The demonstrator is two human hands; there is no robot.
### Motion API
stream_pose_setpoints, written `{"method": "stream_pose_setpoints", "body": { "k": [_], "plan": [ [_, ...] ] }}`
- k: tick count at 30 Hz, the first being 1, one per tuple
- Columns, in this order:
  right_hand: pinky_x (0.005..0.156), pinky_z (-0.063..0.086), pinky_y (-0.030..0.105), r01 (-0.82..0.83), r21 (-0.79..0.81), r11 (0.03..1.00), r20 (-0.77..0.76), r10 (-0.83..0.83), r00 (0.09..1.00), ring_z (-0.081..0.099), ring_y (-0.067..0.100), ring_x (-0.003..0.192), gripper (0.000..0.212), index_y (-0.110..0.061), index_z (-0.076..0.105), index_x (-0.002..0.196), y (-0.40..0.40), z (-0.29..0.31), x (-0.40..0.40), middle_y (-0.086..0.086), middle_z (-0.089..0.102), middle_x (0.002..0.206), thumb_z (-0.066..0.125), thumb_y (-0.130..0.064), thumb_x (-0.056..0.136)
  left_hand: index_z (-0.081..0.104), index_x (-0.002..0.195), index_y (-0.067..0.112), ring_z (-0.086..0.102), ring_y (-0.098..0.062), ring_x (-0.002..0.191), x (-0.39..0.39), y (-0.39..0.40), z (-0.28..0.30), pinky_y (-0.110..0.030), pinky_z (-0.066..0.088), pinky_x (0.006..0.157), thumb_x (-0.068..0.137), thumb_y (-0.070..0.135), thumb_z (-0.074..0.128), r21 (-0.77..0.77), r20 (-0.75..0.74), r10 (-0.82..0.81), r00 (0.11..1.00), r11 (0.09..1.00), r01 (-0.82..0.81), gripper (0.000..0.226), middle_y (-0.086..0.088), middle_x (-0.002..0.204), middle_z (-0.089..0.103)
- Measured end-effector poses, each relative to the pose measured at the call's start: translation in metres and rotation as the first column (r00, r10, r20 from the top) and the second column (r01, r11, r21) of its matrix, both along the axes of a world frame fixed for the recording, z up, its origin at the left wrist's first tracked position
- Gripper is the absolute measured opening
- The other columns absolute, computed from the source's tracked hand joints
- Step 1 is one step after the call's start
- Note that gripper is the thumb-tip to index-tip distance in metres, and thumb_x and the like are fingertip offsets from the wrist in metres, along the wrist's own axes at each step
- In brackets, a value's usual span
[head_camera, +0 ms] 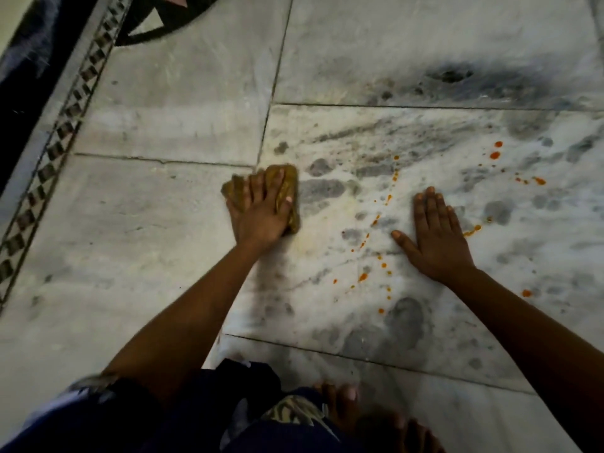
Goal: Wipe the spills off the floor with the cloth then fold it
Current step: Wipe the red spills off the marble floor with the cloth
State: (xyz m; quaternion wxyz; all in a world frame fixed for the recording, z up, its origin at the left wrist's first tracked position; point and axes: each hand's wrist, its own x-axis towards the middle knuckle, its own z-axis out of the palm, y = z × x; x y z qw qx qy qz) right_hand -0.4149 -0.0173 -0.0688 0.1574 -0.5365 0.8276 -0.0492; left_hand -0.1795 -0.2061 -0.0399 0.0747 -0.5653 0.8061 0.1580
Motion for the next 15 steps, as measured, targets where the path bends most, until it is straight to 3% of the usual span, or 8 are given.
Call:
{"method": "stream_pose_setpoints", "body": {
  "k": [2,5,7,10,13,15],
  "plan": [
    [0.114,-0.003,0.037,0.004,-0.014,1.0,0.004,-0.004,1.0,0.002,0.031,0.145,0.107,-0.005,0.004,0.148,0.0,-0.001,0.001,0.019,0.002,0.156,-0.015,-0.079,0.073,-0.009,0.142,0.042,-0.006,-0.028,0.145,0.013,0.051,-0.006,-0.062,-0.005,0.11,0.089,0.059,0.009,-0.055,0.021,-0.053,0.998,0.997,0.054,0.059,0.001,0.159,-0.003],
    [0.115,-0.003,0.038,0.006,-0.017,1.0,0.0,-0.006,1.0,0.0,0.03,0.145,0.107,-0.005,0.003,0.148,-0.001,-0.001,0.001,0.019,0.0,0.156,-0.016,-0.078,0.073,0.019,0.146,0.034,0.017,-0.035,0.142,0.011,0.112,-0.012,-0.069,0.003,0.103,0.088,0.053,0.021,-0.121,0.0,-0.288,0.958,0.951,0.286,0.062,-0.008,0.154,0.024],
    [0.115,-0.003,0.038,0.002,-0.019,1.0,-0.009,-0.002,1.0,0.0,0.031,0.145,0.106,-0.005,0.003,0.148,-0.001,-0.001,0.0,0.019,0.0,0.156,-0.015,-0.078,0.073,0.029,0.144,0.036,0.019,-0.031,0.141,-0.004,0.108,-0.011,-0.067,0.004,0.104,0.089,0.052,0.025,-0.107,-0.029,-0.397,0.917,0.913,0.392,0.057,-0.006,0.153,0.028],
    [0.115,-0.003,0.038,-0.007,0.005,1.0,-0.006,0.007,1.0,0.0,0.031,0.145,0.108,-0.004,0.003,0.148,-0.001,-0.002,0.0,0.019,0.0,0.156,-0.014,-0.079,0.072,0.016,0.147,0.04,0.003,-0.027,0.145,-0.029,0.053,-0.012,-0.062,-0.006,0.107,0.09,0.055,0.015,-0.09,0.021,-0.39,0.92,0.916,0.391,0.059,-0.001,0.158,0.011],
    [0.115,0.0,0.04,0.005,0.005,1.0,-0.024,-0.005,1.0,0.002,0.032,0.145,0.107,-0.004,0.005,0.148,-0.002,0.001,0.0,0.02,0.001,0.156,-0.007,-0.079,0.073,0.002,0.148,0.037,-0.012,-0.025,0.145,-0.058,-0.016,-0.006,-0.063,-0.009,0.108,0.097,0.05,0.02,-0.002,0.035,-0.228,0.973,0.974,0.228,0.055,0.002,0.159,-0.007],
    [0.115,-0.001,0.038,0.016,0.033,0.999,-0.003,-0.016,1.0,0.0,0.031,0.145,0.102,-0.004,0.003,0.148,-0.003,0.004,0.002,0.019,-0.001,0.156,-0.001,-0.072,0.072,-0.002,0.148,0.037,-0.015,-0.024,0.144,-0.063,-0.034,-0.002,-0.063,-0.01,0.109,0.098,0.049,0.019,0.08,0.023,-0.215,0.976,0.974,0.213,0.056,0.003,0.158,-0.012]
  ]
}}
